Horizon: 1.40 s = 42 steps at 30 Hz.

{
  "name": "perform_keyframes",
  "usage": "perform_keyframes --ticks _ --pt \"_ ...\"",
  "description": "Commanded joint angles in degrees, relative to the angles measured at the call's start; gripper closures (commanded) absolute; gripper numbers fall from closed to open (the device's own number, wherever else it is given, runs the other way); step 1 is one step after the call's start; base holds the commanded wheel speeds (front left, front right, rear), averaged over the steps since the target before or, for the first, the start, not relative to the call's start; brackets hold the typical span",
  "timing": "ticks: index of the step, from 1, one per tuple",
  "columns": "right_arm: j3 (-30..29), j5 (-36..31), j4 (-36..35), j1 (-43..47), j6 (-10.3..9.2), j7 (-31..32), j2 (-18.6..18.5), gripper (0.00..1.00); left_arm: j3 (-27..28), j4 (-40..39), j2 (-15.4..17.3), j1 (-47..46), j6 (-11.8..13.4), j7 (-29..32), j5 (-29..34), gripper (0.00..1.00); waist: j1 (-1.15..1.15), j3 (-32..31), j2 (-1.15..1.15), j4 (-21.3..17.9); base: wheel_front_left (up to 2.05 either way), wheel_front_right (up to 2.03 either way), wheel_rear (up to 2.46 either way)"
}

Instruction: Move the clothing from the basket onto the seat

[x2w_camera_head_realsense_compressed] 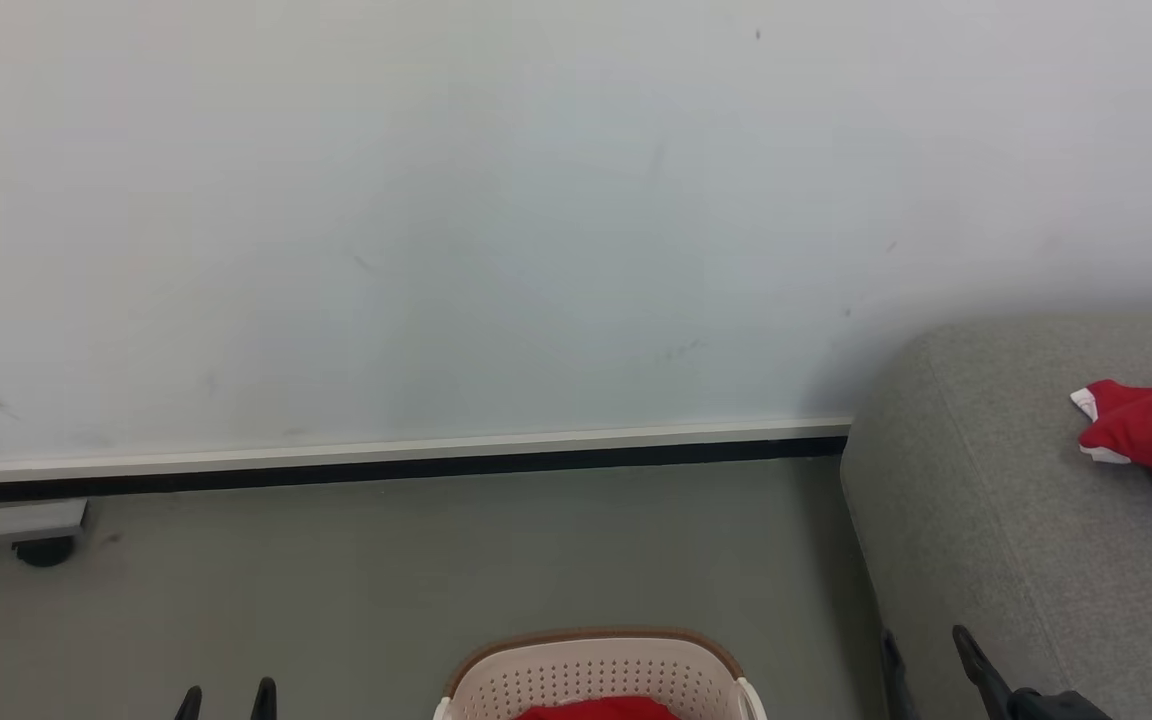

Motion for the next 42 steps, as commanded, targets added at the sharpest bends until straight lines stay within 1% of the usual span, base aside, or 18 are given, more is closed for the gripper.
perform_keyframes --ticks 1,5,11,19,24,30,42 --pt "0.26 0.39 0.26 1.06 0.00 -0.06 0.13 0.00 0.76 -0.25 -0.05 1.03 -0.58 -0.24 0.72 0.00 0.00 -0.48 0.00 0.78 0.00 0.00 0.00" --pt "-0.16 1.15 0.67 1.25 0.00 0.04 0.12 0.00 2.49 -0.53 -1.00 2.06 -2.18 -0.24 2.41 0.00 0.00 -0.30 0.00 1.10 0.00 0.00 0.00" --pt "-2.96 1.19 1.06 2.09 0.00 -0.43 0.13 0.00 4.82 -0.66 -2.93 3.41 -4.48 -0.25 4.46 0.00 0.00 0.07 0.00 0.75 0.00 0.00 0.00" --pt "-3.43 1.03 0.71 1.14 0.00 -0.37 0.12 0.00 6.56 -0.05 -4.73 2.83 -7.53 -0.25 6.95 0.00 0.00 0.76 0.00 -0.18 0.00 0.00 0.00" --pt "-3.32 1.31 0.33 0.83 0.00 -0.15 0.12 0.00 7.32 0.40 -5.50 2.72 -8.12 -0.25 8.10 0.00 0.00 0.71 0.00 -0.64 0.00 0.00 0.00" --pt "-3.13 1.30 -0.04 0.83 0.00 0.17 0.12 0.00 8.07 1.03 -6.69 2.35 -9.41 -0.25 8.88 0.00 0.00 0.78 0.00 -1.21 0.00 0.00 0.00" --pt "-2.70 1.66 0.10 0.71 0.00 0.12 0.12 0.00 9.11 1.91 -7.77 1.75 -10.89 -0.25 10.06 0.00 0.00 0.98 0.00 -1.92 0.00 0.00 0.00"
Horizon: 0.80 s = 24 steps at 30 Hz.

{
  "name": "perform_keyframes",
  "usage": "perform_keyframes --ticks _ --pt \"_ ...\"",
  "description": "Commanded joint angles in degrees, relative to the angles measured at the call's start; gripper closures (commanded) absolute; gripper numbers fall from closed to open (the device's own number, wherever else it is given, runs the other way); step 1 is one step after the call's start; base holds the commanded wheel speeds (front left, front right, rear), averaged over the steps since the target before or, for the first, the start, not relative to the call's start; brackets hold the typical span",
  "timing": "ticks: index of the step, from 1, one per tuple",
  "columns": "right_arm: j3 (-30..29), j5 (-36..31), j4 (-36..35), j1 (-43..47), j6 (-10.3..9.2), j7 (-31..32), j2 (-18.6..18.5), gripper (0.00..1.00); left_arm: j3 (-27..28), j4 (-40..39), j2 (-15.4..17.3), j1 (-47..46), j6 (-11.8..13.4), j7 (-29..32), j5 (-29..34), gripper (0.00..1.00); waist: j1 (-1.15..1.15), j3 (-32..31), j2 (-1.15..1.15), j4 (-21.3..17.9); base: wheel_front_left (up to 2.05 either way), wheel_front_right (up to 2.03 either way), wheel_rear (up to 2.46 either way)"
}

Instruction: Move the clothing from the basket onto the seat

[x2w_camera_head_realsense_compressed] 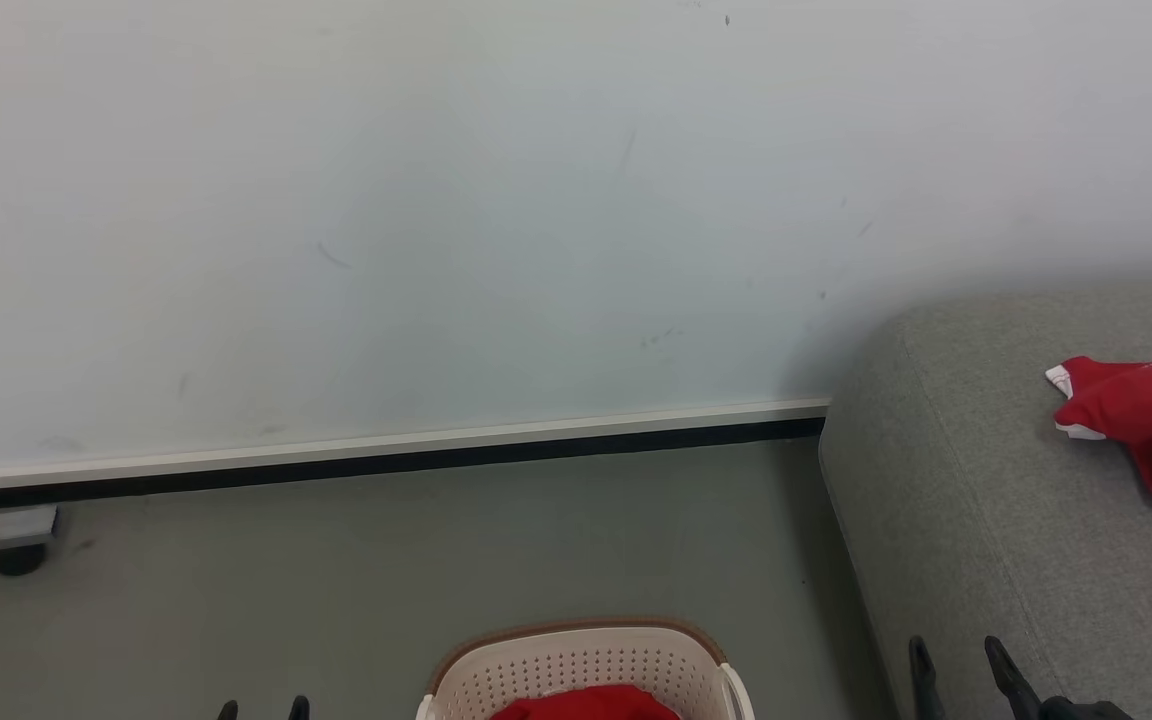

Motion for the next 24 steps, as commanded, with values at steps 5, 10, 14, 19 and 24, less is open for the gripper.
perform_keyframes --ticks 5,10,14,19,24 --pt "0.66 0.49 -0.20 -0.14 0.00 -0.25 0.06 0.00 0.27 0.67 -0.27 -0.18 -0.64 -0.25 0.76 0.00 0.00 0.24 0.00 -0.28 0.00 0.00 0.00" --pt "1.48 0.45 -0.22 -1.09 0.00 -0.10 0.05 0.00 -0.06 1.89 -0.34 -0.33 -0.89 -0.25 0.86 0.00 0.00 1.26 0.00 -2.46 0.00 0.00 0.00" --pt "2.95 -0.39 -0.65 -2.13 0.00 0.06 0.05 0.00 -0.17 3.84 -0.74 -1.15 -1.26 -0.24 -0.09 0.00 0.00 3.63 0.00 -7.22 0.00 0.00 0.00" --pt "4.70 -0.96 -1.48 -3.84 0.00 -0.02 0.05 0.00 -2.07 7.84 -0.75 -4.47 -1.43 1.00 -0.98 0.00 0.00 8.19 0.00 -13.30 0.00 0.00 0.00" --pt "6.04 0.04 -1.73 -6.10 0.00 -1.13 0.09 0.00 -4.17 11.07 -0.47 -9.55 -1.72 3.91 -1.59 0.00 0.00 13.68 0.00 -17.65 0.00 0.00 0.00"
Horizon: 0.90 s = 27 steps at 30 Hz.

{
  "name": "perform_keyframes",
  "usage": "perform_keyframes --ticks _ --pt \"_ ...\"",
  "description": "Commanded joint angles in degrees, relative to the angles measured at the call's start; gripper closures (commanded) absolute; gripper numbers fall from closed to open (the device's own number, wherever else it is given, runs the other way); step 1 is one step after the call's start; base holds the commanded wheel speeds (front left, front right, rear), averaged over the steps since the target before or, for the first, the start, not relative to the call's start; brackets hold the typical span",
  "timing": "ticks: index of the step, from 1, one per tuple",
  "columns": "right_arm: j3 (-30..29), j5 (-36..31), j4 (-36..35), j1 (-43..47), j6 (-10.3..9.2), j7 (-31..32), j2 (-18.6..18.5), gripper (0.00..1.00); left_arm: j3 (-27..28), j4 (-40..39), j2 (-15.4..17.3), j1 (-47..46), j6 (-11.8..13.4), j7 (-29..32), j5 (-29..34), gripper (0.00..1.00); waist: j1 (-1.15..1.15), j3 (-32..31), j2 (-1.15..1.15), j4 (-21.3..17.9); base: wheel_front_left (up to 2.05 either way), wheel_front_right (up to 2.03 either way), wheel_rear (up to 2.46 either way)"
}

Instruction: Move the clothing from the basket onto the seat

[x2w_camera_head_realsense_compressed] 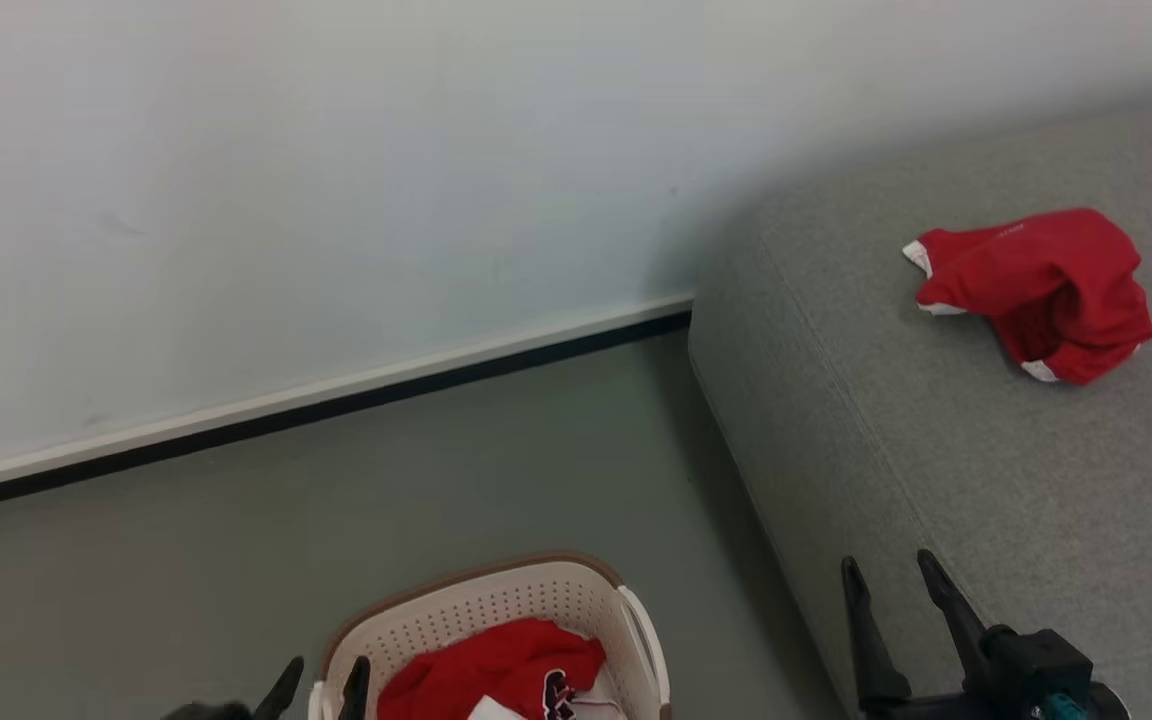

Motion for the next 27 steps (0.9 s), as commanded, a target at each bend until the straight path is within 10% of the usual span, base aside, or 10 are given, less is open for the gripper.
perform_keyframes --ticks 1,13,27 --pt "0.60 0.74 -0.11 -1.33 0.00 -0.58 0.14 0.00 -0.56 0.80 0.85 -1.81 -0.25 0.72 -0.38 0.00 0.00 8.40 -0.01 -7.44 0.00 0.00 0.00" --pt "3.23 5.74 -0.03 -8.02 0.00 -6.62 0.21 0.00 -4.20 11.22 8.25 -17.34 -0.36 11.00 0.16 0.00 0.00 26.74 -0.01 -20.76 0.00 0.00 0.00" --pt "1.22 10.89 -6.01 -6.16 0.00 -8.72 0.21 0.00 -10.20 19.05 11.05 -29.89 -0.39 18.80 1.32 0.00 0.00 39.19 -0.01 -22.22 0.03 0.03 0.03"
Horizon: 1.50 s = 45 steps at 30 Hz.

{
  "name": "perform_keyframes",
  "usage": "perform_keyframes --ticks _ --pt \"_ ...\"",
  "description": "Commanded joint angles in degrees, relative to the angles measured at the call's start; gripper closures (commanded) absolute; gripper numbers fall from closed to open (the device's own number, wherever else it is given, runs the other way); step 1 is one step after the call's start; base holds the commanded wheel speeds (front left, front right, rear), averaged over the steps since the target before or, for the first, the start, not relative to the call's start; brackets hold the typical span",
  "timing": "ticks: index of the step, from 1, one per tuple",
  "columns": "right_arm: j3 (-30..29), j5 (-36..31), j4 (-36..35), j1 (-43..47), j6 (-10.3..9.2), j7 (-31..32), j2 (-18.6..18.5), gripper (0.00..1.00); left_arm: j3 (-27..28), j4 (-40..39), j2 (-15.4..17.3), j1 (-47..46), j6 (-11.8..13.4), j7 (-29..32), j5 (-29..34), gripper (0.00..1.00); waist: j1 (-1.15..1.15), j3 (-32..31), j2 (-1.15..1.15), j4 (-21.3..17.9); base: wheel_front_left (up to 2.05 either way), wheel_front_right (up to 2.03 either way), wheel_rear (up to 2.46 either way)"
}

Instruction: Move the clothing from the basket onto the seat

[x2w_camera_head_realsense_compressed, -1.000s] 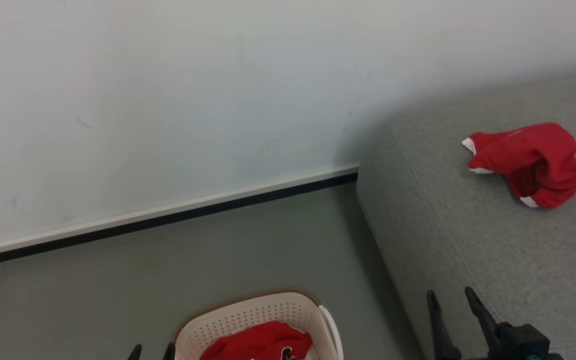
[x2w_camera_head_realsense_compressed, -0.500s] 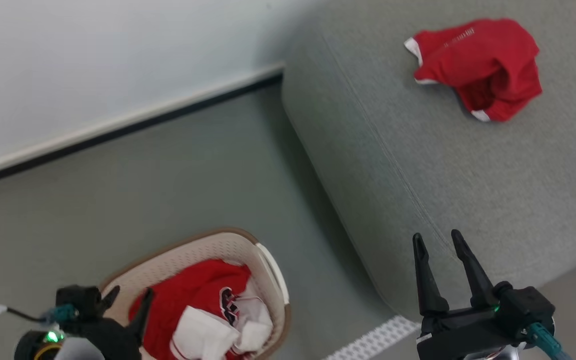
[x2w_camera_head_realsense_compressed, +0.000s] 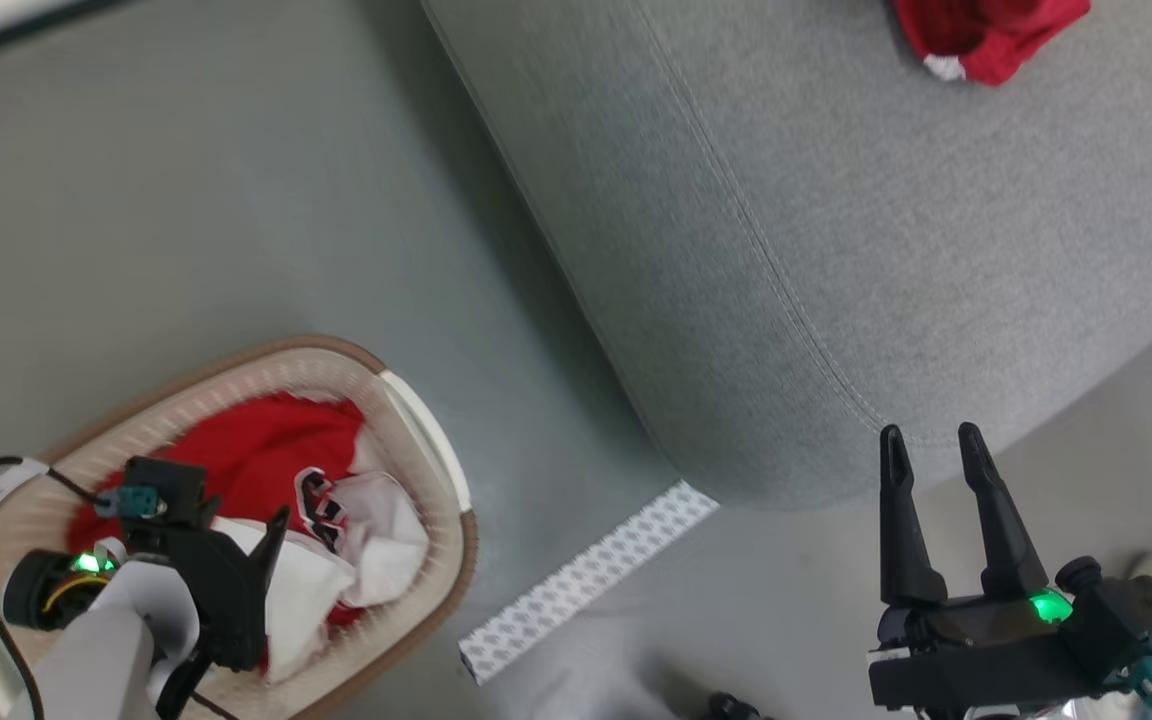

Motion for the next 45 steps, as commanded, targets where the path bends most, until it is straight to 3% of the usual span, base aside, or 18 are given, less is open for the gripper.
perform_keyframes --ticks 1,6,16,28,37,42,43,44,45 --pt "0.38 0.41 -0.71 0.75 0.00 -0.18 0.31 0.00 -0.45 0.56 1.17 -1.07 0.03 0.27 0.03 0.00 -0.02 6.96 -0.02 -3.85 0.09 0.09 0.09" --pt "1.32 -0.16 -2.93 2.35 0.00 -0.14 0.26 0.00 -2.09 2.89 2.01 -3.58 0.23 1.31 0.46 0.00 -0.02 9.04 -0.02 -3.53 0.09 0.09 0.09" --pt "2.36 -1.34 -5.68 6.17 0.00 -0.14 0.23 0.00 -1.53 7.47 1.90 -7.03 3.36 1.00 0.43 0.00 -0.02 11.53 -0.02 -2.72 0.11 0.11 0.11" --pt "4.45 -2.32 -8.46 9.57 0.00 -0.14 0.23 0.00 -1.28 12.02 -1.31 -11.21 5.59 -1.15 -0.98 0.00 -0.02 13.68 -0.02 -1.44 0.05 0.05 0.05" --pt "5.25 -3.97 -11.51 13.99 0.00 -0.14 0.24 0.00 -2.16 14.85 -3.15 -13.75 3.70 -3.84 -2.07 0.00 -0.02 16.17 -0.02 0.17 0.10 0.10 0.10" --pt "5.97 -4.57 -13.50 15.95 0.00 -0.14 0.24 0.00 -2.89 15.68 -3.38 -14.03 4.42 -7.61 -1.34 0.00 -0.02 16.52 -0.02 0.76 0.06 0.06 0.06" --pt "6.13 -4.85 -13.83 16.31 0.00 -0.14 0.24 0.00 -3.05 15.91 -3.41 -13.92 4.53 -8.39 -1.15 0.49 -0.02 16.55 -0.02 0.83 0.01 0.01 0.01" --pt "6.20 -5.00 -14.10 16.70 0.00 -0.14 0.24 0.00 -3.20 16.02 -3.44 -14.00 4.61 -9.29 -0.95 0.91 -0.02 16.58 -0.02 0.88 0.00 0.00 0.00" --pt "6.16 -5.13 -14.28 16.93 0.00 -0.14 0.24 0.00 -3.35 16.24 -3.51 -14.11 4.52 -9.80 -0.88 1.00 -0.02 16.59 -0.02 0.90 0.00 0.00 0.00"
